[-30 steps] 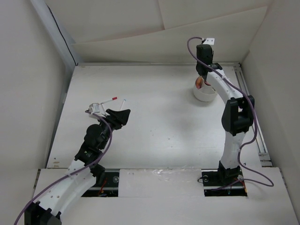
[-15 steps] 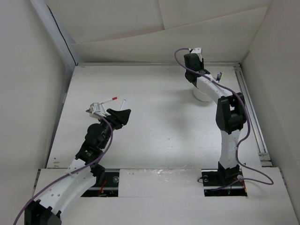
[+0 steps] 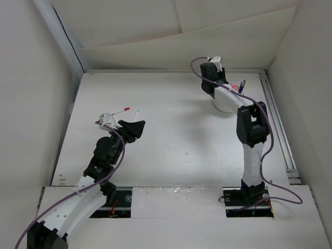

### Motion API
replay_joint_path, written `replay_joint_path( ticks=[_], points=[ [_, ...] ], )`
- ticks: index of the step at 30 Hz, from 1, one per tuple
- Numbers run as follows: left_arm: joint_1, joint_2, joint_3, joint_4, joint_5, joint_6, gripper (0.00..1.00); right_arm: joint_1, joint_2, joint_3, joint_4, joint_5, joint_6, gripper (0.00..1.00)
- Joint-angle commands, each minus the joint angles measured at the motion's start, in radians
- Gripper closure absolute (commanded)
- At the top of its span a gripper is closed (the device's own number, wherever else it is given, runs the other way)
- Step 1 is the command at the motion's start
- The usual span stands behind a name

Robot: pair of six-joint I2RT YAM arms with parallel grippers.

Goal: Sort the stationery into containers
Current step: Place the stationery into the container

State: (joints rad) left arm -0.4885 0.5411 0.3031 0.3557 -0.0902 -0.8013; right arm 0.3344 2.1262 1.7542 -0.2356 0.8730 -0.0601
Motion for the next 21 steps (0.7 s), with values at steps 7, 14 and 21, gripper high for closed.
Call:
replay_joint_path(
  ticks=[7, 14, 21],
  points=[
    [0.004, 0.005, 0.002, 0.055, 0.01, 0.007, 0.44, 0.014, 0.038, 0.03, 0.012, 0.066, -0.012, 0.75],
    [0.004, 0.014, 0.002, 0.065, 0.01, 0.007, 0.44, 0.023, 0.028, 0.021, 0.012, 0.047, 0.009, 0.55],
    [0.004, 0.014, 0.002, 0.065, 0.01, 0.007, 0.44, 0.052, -0.048, 0.011, -0.007, 0.018, 0.034, 0.38]
  ],
)
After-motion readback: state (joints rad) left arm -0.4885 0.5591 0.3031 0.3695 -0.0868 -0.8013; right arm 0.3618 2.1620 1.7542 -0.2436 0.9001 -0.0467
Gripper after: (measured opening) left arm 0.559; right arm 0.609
